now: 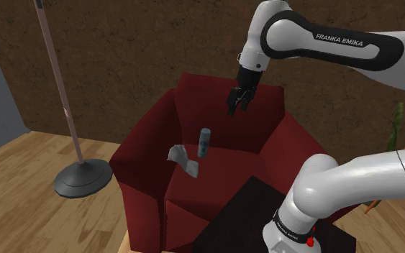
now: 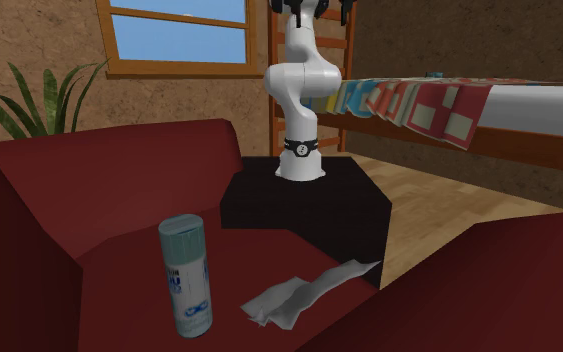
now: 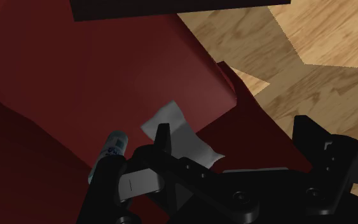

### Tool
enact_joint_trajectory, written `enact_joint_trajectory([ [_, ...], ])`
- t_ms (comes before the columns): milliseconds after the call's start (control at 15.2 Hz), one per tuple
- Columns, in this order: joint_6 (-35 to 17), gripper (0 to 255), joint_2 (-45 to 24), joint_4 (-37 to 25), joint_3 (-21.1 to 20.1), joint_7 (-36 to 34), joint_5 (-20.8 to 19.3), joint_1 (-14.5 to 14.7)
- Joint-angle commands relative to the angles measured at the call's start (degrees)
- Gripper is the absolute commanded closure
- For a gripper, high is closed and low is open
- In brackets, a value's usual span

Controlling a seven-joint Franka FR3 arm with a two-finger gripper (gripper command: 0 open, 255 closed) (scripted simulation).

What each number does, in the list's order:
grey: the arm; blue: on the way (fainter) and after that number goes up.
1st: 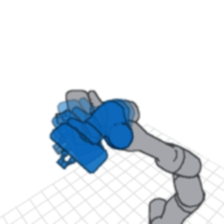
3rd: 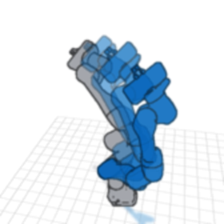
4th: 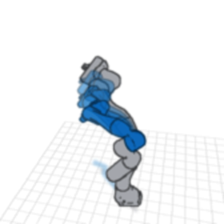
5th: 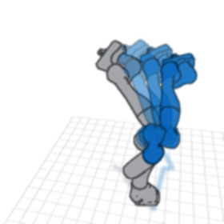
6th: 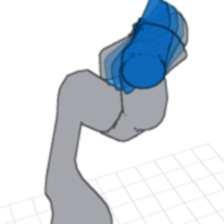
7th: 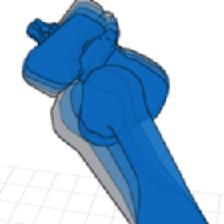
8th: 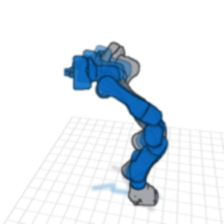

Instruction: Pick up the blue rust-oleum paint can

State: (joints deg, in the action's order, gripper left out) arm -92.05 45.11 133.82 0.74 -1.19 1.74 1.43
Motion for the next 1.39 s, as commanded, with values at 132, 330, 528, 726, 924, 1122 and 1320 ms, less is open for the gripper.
enact_joint_trajectory([
  [132,-3.2,0,-2.7,0.7,1.0,1.0,-0.7,-0.5],
  [330,-8.0,0,-7.3,1.1,2.6,2.3,-1.6,-1.2],
  [528,-12.6,0,-12.3,1.0,4.1,3.7,-2.2,-1.9],
  [726,-16.9,0,-17.7,0.1,5.6,5.1,-2.6,-2.5],
  [924,-20.9,0,-23.5,-1.4,7.1,6.5,-2.7,-3.0],
  [1122,-24.5,0,-29.5,-3.6,8.6,8.0,-2.4,-3.4],
  [1320,-27.6,0,-35.7,-6.4,9.9,9.6,-1.7,-3.9],
])
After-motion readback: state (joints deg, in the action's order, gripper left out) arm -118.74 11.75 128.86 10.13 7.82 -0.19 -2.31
